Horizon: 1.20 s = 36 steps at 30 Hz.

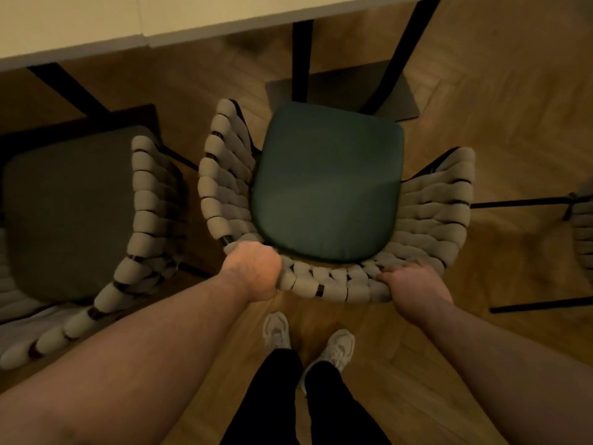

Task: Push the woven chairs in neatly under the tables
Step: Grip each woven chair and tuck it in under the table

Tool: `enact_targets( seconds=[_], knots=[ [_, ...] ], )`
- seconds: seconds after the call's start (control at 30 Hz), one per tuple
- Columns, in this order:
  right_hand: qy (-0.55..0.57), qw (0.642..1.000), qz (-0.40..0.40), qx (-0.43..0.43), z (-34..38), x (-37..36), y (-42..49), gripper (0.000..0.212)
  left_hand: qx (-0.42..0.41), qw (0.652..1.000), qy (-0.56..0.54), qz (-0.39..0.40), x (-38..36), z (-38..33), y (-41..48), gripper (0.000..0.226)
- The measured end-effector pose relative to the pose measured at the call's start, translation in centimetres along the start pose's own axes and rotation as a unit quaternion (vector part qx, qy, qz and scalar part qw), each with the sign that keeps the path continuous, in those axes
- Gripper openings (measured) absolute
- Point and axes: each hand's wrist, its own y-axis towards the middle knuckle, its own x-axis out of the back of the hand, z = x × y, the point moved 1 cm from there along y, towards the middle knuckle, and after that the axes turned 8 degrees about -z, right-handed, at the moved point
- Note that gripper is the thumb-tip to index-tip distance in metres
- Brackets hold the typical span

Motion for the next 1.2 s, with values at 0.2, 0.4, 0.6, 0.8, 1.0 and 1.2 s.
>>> enact_targets(
  seconds=[0.2,0.4,0.6,0.8,1.0,1.2],
  knots=[
    [-0.064,0.998,-0.001,0.016,0.9,2.6,2.7,0.046,-0.019,0.996,-0.079,0.026,-0.1,3.1,0.0,0.038],
    [-0.061,0.997,0.019,0.045,1.2,3.0,3.9,0.052,0.044,0.998,0.002,0.041,-2.2,4.5,0.2,0.049],
    [-0.028,0.994,0.033,0.096,-0.2,3.2,4.7,0.048,0.081,0.995,-0.039,0.032,-1.7,3.9,0.1,0.031],
    [-0.076,0.991,0.045,0.100,-3.8,3.2,6.2,0.038,0.120,0.988,-0.087,0.038,-1.0,0.4,0.9,0.032],
    [-0.113,0.982,0.053,0.139,-7.3,4.1,8.1,0.042,0.139,0.984,-0.100,0.046,0.0,-2.8,1.5,0.030],
    [-0.139,0.978,0.045,0.152,-9.0,4.6,9.1,0.049,0.150,0.980,-0.120,0.043,0.6,-4.8,1.8,0.037]
  ],
)
